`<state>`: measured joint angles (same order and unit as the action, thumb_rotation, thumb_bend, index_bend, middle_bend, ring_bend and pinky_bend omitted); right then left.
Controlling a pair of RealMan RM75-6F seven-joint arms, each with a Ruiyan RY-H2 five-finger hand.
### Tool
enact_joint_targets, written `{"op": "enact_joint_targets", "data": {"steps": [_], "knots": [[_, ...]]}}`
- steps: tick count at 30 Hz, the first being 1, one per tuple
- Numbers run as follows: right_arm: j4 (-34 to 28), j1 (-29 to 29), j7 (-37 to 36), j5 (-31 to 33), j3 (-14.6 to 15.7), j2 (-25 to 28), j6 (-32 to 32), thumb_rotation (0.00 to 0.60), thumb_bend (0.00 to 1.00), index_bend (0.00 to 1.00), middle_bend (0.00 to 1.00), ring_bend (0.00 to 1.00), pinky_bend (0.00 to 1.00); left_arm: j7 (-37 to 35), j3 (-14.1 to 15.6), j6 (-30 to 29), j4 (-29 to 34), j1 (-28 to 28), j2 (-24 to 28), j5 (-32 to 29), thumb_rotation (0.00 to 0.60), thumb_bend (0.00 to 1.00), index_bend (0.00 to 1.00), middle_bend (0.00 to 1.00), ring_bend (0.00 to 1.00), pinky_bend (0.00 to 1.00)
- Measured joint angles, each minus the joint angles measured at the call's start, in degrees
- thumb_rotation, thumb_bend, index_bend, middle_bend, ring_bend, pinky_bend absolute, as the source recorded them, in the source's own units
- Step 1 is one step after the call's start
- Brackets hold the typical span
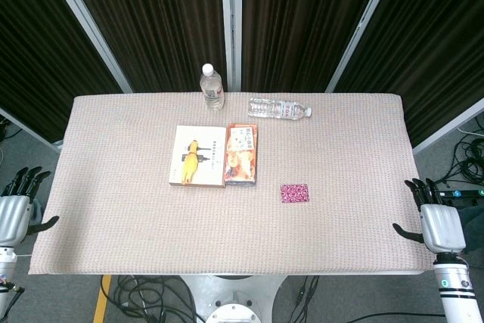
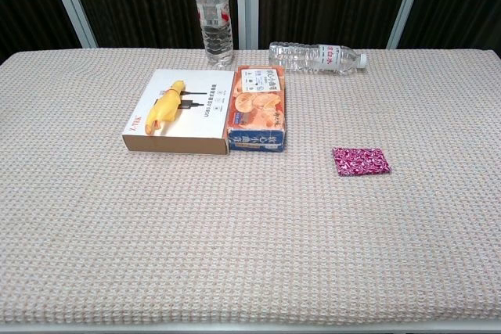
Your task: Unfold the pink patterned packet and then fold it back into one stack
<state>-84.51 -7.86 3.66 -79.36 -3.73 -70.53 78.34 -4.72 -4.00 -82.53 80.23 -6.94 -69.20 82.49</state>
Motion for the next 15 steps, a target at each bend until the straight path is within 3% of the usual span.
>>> {"op": "enact_joint_targets", "data": {"steps": [15], "knots": [[-0.77, -0.38, -0.75, -1.57, 0.46, 0.58, -1.04, 0.515, 0.06, 0.12, 0.09, 0.00, 0.33, -0.38, 0.15, -0.80, 1.27, -0.10, 0.61, 1.38, 0.600, 0.00, 0.21, 0.22, 0.09, 0.27]]}}
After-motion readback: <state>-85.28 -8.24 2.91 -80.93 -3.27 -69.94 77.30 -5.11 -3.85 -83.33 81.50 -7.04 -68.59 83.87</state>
